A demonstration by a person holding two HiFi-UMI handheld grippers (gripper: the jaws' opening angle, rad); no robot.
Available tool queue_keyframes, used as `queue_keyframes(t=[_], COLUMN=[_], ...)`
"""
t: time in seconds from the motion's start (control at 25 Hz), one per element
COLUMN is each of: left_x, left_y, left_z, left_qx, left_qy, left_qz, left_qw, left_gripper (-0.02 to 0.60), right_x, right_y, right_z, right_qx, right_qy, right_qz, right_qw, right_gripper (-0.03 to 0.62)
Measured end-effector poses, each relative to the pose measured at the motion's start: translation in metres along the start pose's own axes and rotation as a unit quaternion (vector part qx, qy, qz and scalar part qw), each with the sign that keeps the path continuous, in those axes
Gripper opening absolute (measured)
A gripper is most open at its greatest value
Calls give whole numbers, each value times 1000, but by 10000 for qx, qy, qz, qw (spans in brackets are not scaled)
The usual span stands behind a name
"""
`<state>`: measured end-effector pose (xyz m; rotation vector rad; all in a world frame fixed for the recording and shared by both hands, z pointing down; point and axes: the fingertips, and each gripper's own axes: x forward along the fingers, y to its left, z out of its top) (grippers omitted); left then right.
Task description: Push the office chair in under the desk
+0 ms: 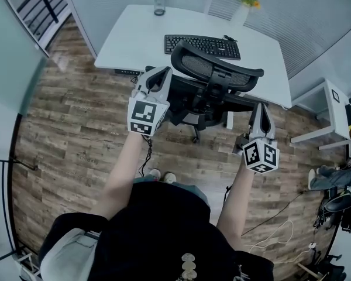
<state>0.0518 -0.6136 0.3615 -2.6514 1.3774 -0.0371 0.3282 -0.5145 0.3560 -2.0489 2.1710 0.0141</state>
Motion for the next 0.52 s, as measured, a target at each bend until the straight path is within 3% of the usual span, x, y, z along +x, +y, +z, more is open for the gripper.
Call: queue_keyframes(t=[0.52], left_x=[1], left_y=[-3], left_z=[-6], left_qx=[13], left_qy=[116], left_qz=[-16], left_qw=[9999], left_gripper=[8], right_x=[3], right_y=[4], right_z=[-3], right_qx=[-63], right_qy=[116], right_qz=[91], right_qw=[9999], right_gripper=[11])
